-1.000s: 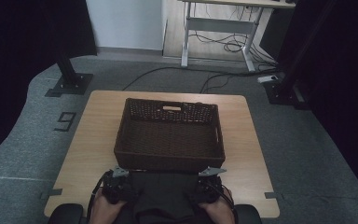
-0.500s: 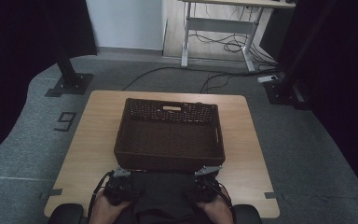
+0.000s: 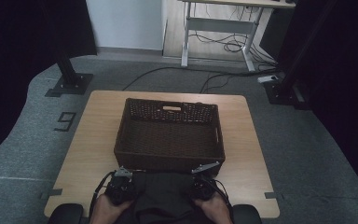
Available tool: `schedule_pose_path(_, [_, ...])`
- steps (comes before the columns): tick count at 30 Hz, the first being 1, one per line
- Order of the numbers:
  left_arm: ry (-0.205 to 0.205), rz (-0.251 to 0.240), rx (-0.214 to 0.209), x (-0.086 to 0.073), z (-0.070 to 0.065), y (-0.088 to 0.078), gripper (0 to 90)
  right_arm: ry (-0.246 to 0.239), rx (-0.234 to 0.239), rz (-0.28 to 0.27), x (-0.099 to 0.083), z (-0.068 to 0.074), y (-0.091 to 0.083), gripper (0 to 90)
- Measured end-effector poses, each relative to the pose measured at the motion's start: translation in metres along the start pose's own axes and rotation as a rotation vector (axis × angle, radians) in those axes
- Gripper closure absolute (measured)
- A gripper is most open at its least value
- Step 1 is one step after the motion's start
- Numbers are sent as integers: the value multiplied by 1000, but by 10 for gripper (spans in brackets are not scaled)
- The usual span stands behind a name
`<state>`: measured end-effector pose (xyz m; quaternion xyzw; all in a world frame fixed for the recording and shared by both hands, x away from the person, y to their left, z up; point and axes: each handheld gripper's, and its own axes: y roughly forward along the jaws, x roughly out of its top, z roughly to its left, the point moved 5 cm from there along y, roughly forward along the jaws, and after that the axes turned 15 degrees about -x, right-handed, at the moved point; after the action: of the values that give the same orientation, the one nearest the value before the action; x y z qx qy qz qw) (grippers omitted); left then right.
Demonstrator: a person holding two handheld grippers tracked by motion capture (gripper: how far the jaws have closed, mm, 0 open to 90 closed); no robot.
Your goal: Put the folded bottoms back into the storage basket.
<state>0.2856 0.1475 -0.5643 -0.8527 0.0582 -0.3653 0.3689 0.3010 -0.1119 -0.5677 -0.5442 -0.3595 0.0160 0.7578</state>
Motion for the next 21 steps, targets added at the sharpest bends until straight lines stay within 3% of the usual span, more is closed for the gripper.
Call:
schedule_pose_path(4, [23,-6,-30,0,2,-3,626,-53,-4,-31,0,2,-3,640])
schedule_pose_path(9, [24,-57,-65,-2,3,-10,667,-104,-17,-99,-1,5,-12,658])
schedule_pose_path(21, [127,-141,-35,9,-26,-35,681,-122,-18,-197,1,10,-41,666])
